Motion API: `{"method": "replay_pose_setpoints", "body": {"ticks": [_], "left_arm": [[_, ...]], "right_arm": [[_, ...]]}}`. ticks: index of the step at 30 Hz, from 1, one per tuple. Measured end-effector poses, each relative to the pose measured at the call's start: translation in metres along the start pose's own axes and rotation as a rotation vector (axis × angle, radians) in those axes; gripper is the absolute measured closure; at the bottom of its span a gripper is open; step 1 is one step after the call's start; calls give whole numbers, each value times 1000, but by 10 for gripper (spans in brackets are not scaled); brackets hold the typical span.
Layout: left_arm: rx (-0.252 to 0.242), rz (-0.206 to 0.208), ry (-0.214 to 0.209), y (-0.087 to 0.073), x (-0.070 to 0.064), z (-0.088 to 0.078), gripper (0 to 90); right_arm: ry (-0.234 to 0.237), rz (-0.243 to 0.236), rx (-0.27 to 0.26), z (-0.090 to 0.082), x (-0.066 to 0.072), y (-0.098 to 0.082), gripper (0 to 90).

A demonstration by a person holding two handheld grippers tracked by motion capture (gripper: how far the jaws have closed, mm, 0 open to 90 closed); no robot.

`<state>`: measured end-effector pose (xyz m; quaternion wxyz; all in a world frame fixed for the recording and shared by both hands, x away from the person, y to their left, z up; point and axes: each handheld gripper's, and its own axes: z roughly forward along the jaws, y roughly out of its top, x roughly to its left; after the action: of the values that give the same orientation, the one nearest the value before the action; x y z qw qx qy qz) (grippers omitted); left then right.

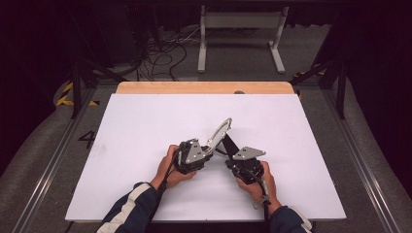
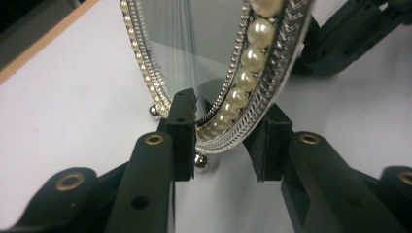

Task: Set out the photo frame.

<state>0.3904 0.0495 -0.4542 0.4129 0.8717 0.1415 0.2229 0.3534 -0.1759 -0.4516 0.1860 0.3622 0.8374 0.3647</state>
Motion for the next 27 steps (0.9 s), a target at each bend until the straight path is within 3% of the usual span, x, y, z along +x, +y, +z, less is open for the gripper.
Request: {"method": "replay_pose_setpoints", "body": {"ticks": [6,16,27], "left_arm": [[28,75,22,4,-6,-4,705],[28,71,-8,6,-9,-6,702],[28,74,-10,9,-14,-5,701]], "right_arm": [[-5,2,10,-1,0,0,900],[-8,3,13,-2,-4,0,900],[-15,8,7,-2,-11,-2,900]]}}
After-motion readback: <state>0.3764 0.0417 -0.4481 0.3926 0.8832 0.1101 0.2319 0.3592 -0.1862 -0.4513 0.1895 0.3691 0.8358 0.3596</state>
